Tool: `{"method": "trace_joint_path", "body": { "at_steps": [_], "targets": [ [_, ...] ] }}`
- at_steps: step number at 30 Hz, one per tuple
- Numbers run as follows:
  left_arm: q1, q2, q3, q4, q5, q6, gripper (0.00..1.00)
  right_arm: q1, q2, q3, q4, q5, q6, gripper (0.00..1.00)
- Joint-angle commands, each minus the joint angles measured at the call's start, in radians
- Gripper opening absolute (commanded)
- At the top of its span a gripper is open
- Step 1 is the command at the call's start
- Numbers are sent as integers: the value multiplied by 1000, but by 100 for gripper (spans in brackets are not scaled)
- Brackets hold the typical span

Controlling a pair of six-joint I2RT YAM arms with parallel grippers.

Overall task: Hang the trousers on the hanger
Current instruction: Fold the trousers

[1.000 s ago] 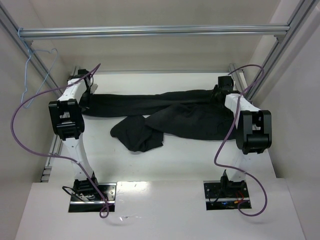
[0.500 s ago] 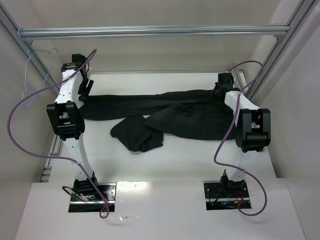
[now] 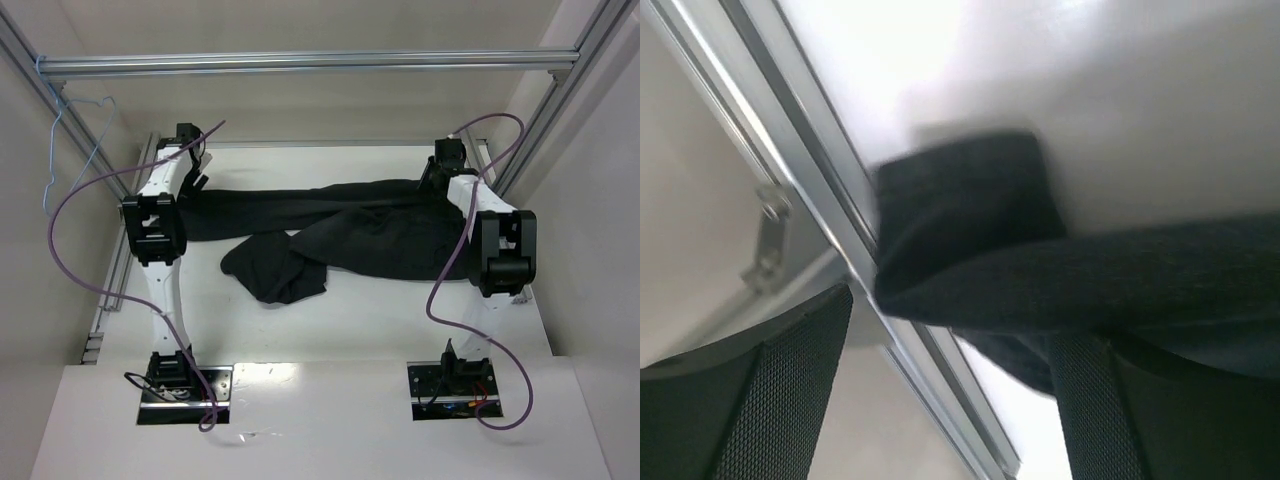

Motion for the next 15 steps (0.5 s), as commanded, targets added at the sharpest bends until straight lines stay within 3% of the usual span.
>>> {"method": "trace_joint_path", "body": {
  "at_steps": [1,4,7,9,12,15],
  "targets": [
    [8,65,92,57,-90,48,82,3,37,43,60,1,-25,38],
    [8,122,196,86,-144,57,72,3,81,81,60,23,-36,40],
    [8,157,284,86,-158,57,56,3,164,152,10,43,-36,30],
    [8,168,293,86,-158,67,38,3,213,222,-53,66,-36,19],
    [8,168,293,107,-170,106,24,3,297,296,-98,86,-36,6],
    [8,188,314,149,-193,155,10,3,348,349,-121,126,-27,1]
  ]
}}
